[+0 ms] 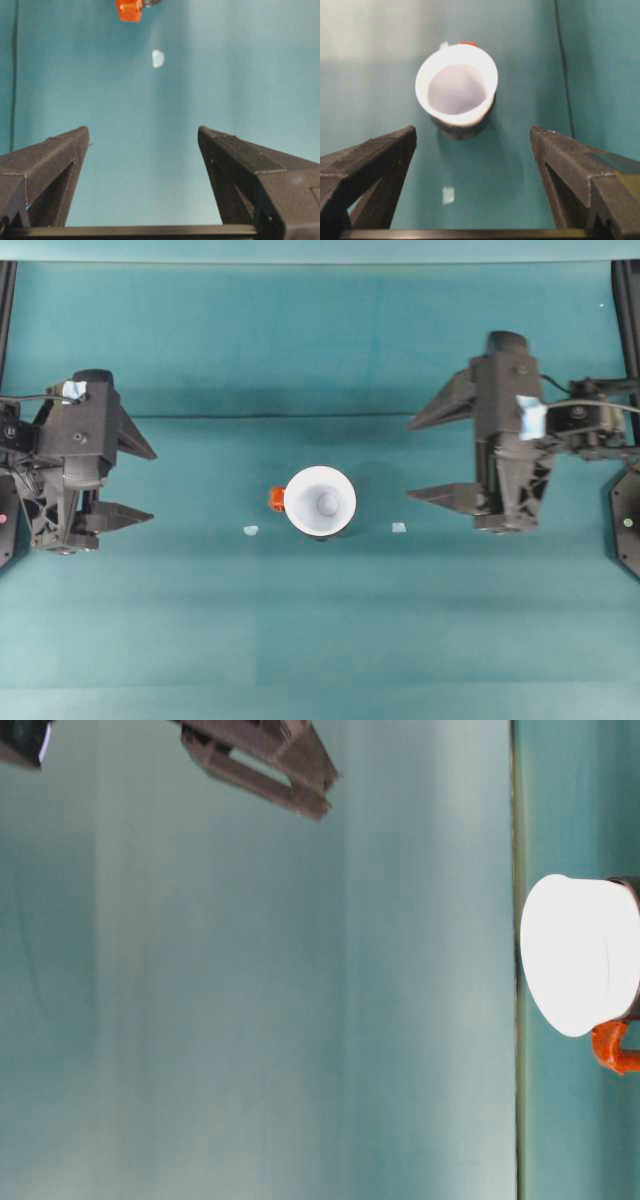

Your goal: Put the paper cup into the moved red handle cup holder.

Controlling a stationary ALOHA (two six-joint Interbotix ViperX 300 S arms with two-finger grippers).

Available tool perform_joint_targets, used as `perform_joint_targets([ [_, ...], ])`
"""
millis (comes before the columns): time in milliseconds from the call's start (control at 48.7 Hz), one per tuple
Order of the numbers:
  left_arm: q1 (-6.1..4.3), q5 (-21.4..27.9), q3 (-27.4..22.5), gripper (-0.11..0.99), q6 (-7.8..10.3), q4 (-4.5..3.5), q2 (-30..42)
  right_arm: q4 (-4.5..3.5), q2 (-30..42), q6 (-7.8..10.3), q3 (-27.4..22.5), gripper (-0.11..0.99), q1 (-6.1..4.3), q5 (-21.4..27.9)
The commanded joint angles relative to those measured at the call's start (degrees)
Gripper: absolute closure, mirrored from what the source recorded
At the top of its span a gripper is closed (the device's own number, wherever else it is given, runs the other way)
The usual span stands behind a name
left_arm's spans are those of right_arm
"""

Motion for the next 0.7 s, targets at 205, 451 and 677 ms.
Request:
perform_joint_targets([
  [205,-0.09,-0.1,-0.6,-0.05,-0.18,0.09,-0.4,0.35,-4.7,1.58,2.5,-0.04,0.09,-0.4],
  [451,-0.09,-0.1,-0.6,-0.05,-0.26,0.09,-0.3,0.35,-8.2,2.37,5.7,-0.04,0.18,-1.0],
  [677,-0.09,-0.1,-0.6,-0.05,-1.49,0.09,-0.3,0.79,-10.7,2.64,7.7,-0.04,0.18,-2.5],
])
